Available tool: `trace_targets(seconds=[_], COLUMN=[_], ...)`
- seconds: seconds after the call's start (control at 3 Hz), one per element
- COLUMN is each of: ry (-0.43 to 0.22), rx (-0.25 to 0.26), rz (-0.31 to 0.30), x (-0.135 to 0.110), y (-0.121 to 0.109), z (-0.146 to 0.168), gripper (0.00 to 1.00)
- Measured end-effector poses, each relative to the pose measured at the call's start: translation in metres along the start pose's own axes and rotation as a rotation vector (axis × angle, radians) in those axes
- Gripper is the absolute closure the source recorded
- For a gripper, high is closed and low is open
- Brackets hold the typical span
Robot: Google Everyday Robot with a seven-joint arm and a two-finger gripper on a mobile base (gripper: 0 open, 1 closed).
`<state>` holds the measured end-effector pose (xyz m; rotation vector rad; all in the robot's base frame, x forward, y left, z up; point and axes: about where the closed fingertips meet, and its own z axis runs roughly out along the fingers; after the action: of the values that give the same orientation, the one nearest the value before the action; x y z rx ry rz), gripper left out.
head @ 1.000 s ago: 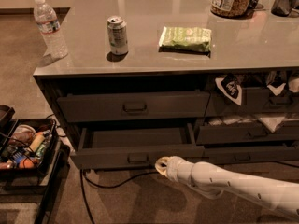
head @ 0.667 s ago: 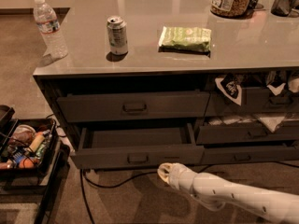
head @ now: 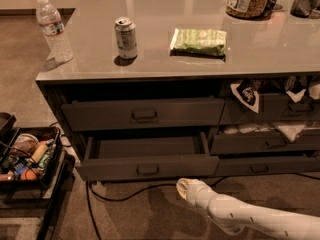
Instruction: Close middle drawer
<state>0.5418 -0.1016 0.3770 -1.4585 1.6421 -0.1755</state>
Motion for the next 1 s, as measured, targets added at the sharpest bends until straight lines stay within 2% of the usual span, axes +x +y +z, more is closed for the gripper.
trace_targets(seconds=[0.67, 1.0], ry=[0.066, 0.091], rx=[0.041, 0.065], rz=[-0.063, -0.075], x=[0.028, 0.035], y=[-0.029, -0.043], z=[0.024, 0.042], gripper=[1.00, 1.00])
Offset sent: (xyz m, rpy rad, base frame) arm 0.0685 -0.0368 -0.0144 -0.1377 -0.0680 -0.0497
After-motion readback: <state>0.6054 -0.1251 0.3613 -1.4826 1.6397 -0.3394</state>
